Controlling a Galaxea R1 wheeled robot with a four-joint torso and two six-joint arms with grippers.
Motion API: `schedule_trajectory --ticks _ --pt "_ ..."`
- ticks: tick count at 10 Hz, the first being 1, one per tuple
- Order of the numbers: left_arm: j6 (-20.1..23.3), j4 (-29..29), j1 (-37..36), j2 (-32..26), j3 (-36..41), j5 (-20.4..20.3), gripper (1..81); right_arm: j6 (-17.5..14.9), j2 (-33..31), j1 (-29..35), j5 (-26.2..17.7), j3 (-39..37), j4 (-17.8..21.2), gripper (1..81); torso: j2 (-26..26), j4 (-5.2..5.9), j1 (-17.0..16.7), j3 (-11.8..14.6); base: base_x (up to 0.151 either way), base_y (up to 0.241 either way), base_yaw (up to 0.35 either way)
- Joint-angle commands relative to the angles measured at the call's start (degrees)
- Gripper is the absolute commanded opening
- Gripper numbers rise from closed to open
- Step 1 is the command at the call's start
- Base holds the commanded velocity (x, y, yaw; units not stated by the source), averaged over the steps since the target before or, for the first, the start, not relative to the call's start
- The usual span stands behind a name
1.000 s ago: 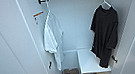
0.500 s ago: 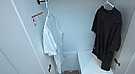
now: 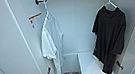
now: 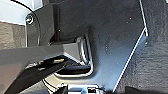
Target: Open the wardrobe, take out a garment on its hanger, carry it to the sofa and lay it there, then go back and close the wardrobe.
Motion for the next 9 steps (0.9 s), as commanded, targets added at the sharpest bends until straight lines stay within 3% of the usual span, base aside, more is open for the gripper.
schedule_trajectory --ticks 1,9 --pt "0.2 0.8 -0.7 -0.2 0.1 2.9 81.1 -0.1 -0.2 1.4 -2.5 0.1 0.3 81.1 0.0 0.00 0.0 0.0 0.086 0.000 0.000" --pt "0.2 1.2 -0.7 -0.2 0.1 2.9 81.1 -0.1 -0.2 1.6 -2.7 0.1 0.3 81.1 0.0 0.00 0.0 0.0 0.086 0.000 0.000"
